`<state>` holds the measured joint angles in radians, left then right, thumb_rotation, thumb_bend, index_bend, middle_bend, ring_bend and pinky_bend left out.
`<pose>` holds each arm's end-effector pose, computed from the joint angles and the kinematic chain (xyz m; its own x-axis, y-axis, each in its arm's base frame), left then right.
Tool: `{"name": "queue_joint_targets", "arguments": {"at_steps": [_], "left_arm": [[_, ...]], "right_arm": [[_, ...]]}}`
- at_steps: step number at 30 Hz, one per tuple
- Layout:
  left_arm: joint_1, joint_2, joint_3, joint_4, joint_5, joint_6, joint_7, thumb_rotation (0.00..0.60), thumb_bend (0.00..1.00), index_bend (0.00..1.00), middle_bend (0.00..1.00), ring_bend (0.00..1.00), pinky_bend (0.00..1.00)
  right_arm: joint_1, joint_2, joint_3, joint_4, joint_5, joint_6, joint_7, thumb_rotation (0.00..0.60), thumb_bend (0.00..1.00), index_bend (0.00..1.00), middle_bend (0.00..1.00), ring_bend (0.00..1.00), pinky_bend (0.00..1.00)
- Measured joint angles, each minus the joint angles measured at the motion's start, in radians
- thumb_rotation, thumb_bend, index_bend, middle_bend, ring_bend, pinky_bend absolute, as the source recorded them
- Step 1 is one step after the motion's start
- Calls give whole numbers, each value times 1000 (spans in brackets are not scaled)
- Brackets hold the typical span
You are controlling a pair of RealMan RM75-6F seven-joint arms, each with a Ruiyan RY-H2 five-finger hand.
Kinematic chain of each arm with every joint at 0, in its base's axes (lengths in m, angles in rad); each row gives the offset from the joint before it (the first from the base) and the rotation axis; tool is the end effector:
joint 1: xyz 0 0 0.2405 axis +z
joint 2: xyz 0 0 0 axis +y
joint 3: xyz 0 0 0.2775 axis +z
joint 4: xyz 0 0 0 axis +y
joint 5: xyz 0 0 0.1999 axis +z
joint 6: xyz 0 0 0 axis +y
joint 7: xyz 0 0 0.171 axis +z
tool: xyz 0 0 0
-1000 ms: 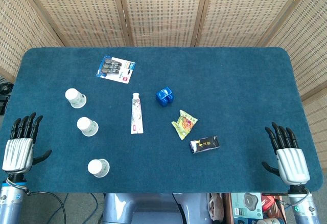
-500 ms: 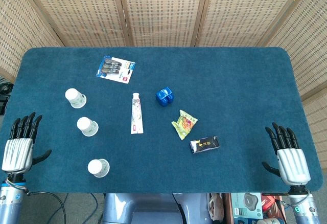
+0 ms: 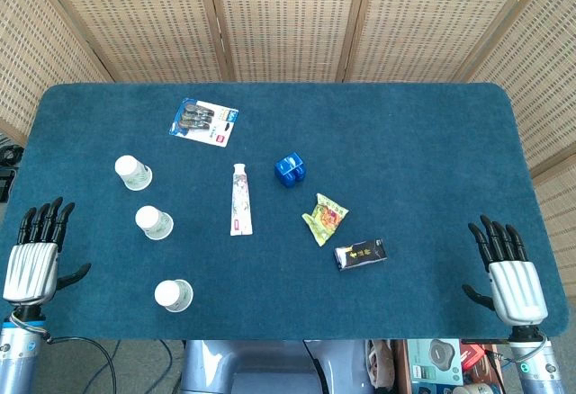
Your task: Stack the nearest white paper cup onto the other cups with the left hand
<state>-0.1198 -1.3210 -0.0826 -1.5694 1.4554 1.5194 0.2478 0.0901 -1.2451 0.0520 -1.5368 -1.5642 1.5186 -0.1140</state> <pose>-0.3115 0.2251 0.1261 0.4682 -0.0588 0.8817 0.8835 0.0136 -0.4682 -0.3169 -0.2107 0.1429 0.4541 0.0398 0.8901 -0.8872 -0.0718 0.4558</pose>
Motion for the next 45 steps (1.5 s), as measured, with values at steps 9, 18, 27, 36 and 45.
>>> {"name": "queue_joint_targets", "arguments": {"at_steps": [9, 18, 27, 36, 45], "left_arm": [[-6, 5, -2, -6, 6, -5, -9, 600, 172, 0, 0, 0, 0], [-55, 52, -52, -26, -49, -78, 6, 600, 174, 0, 0, 0, 0], [-170, 146, -142, -54, -218, -291, 45, 600, 173, 0, 0, 0, 0], [-346, 175, -240, 36, -487, -539, 104, 600, 174, 70, 0, 0, 0], [-536, 117, -254, 218, -772, -700, 274, 600, 174, 171, 0, 0, 0]], "right_arm": [[1, -1, -1, -2, 3, -5, -3, 600, 90, 0, 0, 0, 0], [1, 3, 1, -3, 9, -8, 6, 600, 90, 0, 0, 0, 0], [4, 4, 6, 4, 24, -19, 16, 600, 91, 0, 0, 0, 0], [10, 2, 15, 18, 49, -40, 28, 600, 91, 0, 0, 0, 0], [15, 1, 24, 31, 74, -56, 41, 600, 91, 0, 0, 0, 0]]}}
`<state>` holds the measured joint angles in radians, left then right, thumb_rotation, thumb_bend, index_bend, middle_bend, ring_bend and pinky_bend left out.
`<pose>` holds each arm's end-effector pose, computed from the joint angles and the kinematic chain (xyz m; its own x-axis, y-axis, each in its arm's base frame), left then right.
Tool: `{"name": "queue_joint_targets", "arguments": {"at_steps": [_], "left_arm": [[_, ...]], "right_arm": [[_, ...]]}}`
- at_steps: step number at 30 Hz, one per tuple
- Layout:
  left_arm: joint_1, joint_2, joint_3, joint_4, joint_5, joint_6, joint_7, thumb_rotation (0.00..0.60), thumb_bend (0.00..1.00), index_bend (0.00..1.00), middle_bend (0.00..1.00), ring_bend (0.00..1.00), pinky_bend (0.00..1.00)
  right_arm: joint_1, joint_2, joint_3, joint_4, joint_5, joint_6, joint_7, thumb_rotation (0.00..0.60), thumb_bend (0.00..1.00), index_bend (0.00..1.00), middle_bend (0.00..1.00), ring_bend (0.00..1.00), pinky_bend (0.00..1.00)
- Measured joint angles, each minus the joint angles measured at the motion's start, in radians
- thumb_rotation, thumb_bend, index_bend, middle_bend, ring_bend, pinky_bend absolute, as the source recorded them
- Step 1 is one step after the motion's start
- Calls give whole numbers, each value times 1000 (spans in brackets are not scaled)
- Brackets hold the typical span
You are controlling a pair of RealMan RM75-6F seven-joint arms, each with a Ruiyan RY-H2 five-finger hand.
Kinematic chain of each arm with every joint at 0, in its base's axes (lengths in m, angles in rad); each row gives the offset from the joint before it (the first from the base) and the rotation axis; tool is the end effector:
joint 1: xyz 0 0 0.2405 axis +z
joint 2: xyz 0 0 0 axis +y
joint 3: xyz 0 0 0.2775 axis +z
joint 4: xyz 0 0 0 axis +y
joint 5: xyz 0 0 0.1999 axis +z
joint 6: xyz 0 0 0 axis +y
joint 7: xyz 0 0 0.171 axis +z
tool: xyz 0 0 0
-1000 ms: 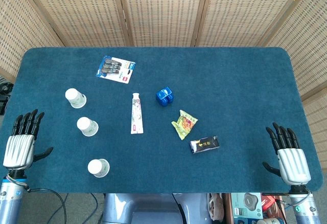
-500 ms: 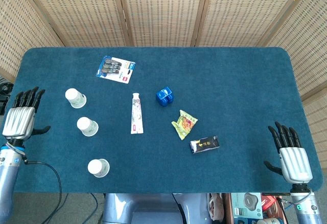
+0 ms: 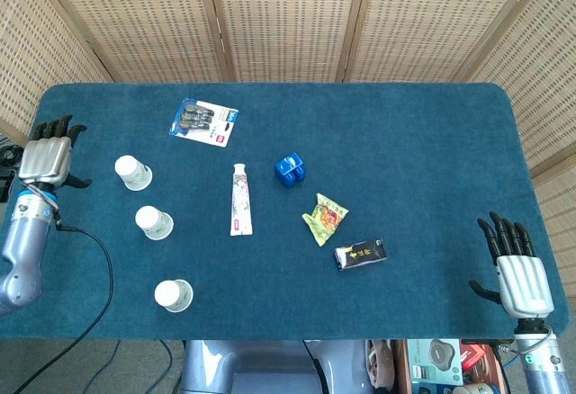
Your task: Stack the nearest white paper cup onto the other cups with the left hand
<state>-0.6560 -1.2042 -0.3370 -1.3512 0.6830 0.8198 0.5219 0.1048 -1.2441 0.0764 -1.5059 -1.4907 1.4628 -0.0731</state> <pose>-0.2926 0.4393 0.1693 0.5500 0.2106 0.8082 0.7979 0.1531 -0.5830 -0.3330 -0.2216 0.1458 0.4411 0.0087 0.8974 -0.8973 -0.0117 0.4412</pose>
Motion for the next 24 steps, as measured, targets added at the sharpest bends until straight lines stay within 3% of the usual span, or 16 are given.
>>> {"name": "queue_joint_targets", "arguments": {"at_steps": [9, 24], "left_arm": [[-130, -108, 55, 142, -187, -66, 130, 600, 174, 193, 0, 0, 0], [-208, -209, 128, 272, -303, -91, 196, 600, 173, 209, 0, 0, 0]], "right_arm": [[1, 8, 4, 5, 6, -3, 34, 600, 91, 0, 0, 0, 0], [-7, 26, 14, 6, 15, 11, 82, 600, 91, 0, 0, 0, 0]]}}
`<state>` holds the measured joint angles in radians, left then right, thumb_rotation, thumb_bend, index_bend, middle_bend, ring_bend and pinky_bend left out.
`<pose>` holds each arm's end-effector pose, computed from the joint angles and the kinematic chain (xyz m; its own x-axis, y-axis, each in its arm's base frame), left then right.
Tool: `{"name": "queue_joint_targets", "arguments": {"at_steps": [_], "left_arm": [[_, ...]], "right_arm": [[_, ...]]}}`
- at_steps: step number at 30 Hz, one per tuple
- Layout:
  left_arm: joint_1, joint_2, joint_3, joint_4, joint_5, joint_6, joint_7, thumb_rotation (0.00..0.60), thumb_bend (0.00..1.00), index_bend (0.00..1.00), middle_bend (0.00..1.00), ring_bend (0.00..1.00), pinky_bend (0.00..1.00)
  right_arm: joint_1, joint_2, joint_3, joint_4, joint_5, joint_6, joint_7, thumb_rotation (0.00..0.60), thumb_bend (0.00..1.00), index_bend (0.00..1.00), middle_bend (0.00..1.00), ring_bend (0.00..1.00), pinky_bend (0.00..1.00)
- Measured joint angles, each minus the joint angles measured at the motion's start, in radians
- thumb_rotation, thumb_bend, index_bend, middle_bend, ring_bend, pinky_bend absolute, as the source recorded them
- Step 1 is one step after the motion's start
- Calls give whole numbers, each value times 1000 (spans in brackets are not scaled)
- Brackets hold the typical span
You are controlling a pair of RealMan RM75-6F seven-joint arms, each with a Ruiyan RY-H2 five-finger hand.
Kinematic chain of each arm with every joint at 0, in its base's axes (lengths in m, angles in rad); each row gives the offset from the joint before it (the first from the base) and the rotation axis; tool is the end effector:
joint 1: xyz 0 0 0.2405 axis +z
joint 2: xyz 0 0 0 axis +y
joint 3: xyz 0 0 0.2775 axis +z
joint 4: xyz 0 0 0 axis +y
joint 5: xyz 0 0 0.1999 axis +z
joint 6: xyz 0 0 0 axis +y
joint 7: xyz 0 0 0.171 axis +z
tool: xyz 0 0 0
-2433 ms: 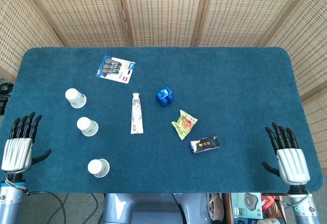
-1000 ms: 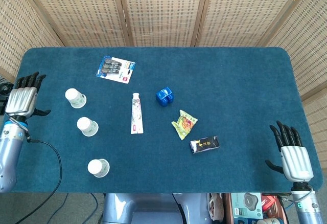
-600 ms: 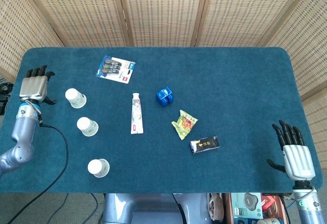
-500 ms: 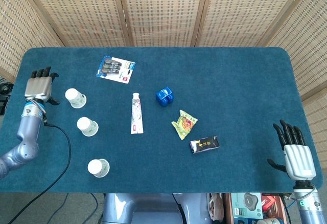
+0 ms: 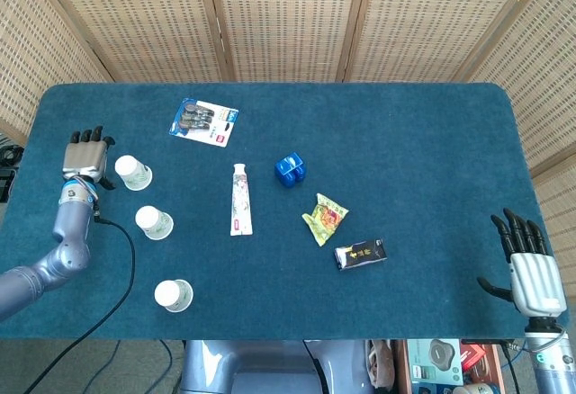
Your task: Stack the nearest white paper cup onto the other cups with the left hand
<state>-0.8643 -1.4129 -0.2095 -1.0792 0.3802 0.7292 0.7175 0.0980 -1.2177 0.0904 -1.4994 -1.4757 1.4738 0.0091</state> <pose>-0.2905 0.4806 0.1012 0.5883 0.3611 0.7236 0.7217 0.1692 -0.6712 -0.3385 -0.2223 0.1610 0.3935 0.0332 0.9187 -0.9193 0.0111 0.3933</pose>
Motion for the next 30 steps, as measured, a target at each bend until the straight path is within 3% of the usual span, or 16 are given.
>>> {"name": "queue_joint_targets", "arguments": {"at_steps": [8, 30], "left_arm": [[-21, -50, 15, 48, 13, -9, -7, 600, 174, 214, 0, 0, 0], [-19, -115, 34, 144, 74, -19, -72, 600, 178, 386, 0, 0, 0]], "right_arm": [[-2, 4, 2, 1, 0, 5, 12, 600, 90, 0, 0, 0, 0], [-4, 3, 2, 8, -7, 14, 23, 600, 91, 0, 0, 0, 0]]}}
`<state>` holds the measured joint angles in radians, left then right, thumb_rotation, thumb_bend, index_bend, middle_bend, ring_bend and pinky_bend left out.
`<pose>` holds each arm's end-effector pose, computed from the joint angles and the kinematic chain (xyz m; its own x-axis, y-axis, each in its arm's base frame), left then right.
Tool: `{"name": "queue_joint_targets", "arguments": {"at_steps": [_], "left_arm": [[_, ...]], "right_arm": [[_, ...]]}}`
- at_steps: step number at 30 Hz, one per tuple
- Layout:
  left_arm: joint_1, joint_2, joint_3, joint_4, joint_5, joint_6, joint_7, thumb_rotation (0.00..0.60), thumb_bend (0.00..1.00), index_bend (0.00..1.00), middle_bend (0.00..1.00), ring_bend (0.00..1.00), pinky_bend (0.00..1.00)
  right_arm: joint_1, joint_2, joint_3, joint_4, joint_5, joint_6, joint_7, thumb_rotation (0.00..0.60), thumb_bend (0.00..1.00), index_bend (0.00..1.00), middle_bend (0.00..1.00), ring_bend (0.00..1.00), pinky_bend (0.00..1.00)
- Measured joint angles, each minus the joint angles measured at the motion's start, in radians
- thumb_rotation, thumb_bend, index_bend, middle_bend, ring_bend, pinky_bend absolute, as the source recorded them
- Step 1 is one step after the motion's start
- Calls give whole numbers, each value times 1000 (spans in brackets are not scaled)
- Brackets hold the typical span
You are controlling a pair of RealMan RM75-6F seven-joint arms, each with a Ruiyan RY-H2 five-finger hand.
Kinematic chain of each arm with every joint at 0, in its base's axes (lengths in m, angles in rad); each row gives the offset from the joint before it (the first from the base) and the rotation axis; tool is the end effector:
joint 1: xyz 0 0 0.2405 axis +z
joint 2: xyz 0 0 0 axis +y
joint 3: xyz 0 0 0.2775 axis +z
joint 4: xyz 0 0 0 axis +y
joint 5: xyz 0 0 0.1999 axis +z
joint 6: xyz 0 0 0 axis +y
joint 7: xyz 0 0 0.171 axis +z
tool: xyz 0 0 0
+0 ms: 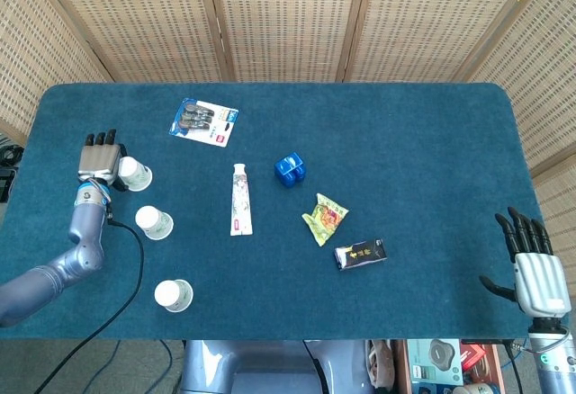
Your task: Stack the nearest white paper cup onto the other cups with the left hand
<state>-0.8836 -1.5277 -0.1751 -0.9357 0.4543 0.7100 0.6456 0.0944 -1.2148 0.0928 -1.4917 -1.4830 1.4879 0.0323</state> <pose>-0.2912 0.4874 0.0703 0.6074 0.3509 0.7127 0.7196 0.1370 -0.6808 -0.3387 -0.2216 0.1650 0.3822 0.0493 0.9228 -0.9240 0.0072 0.3823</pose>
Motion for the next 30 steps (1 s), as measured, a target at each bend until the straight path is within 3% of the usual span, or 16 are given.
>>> {"name": "queue_joint_targets", "arguments": {"at_steps": [12, 25, 30], "left_arm": [[12, -6, -9, 4, 45, 15, -42, 600, 183, 414, 0, 0, 0], [41, 71, -17, -145, 118, 92, -77, 600, 194, 469, 0, 0, 0], [47, 75, -10, -150, 105, 97, -65, 600, 203, 477, 0, 0, 0]], "right_arm": [[0, -1, -1, -1, -3, 1, -1, 600, 91, 0, 0, 0, 0], [-3, 3, -7, -10, -20, 13, 2, 600, 91, 0, 0, 0, 0], [-3, 3, -9, -12, -27, 17, 1, 600, 91, 0, 0, 0, 0]]}}
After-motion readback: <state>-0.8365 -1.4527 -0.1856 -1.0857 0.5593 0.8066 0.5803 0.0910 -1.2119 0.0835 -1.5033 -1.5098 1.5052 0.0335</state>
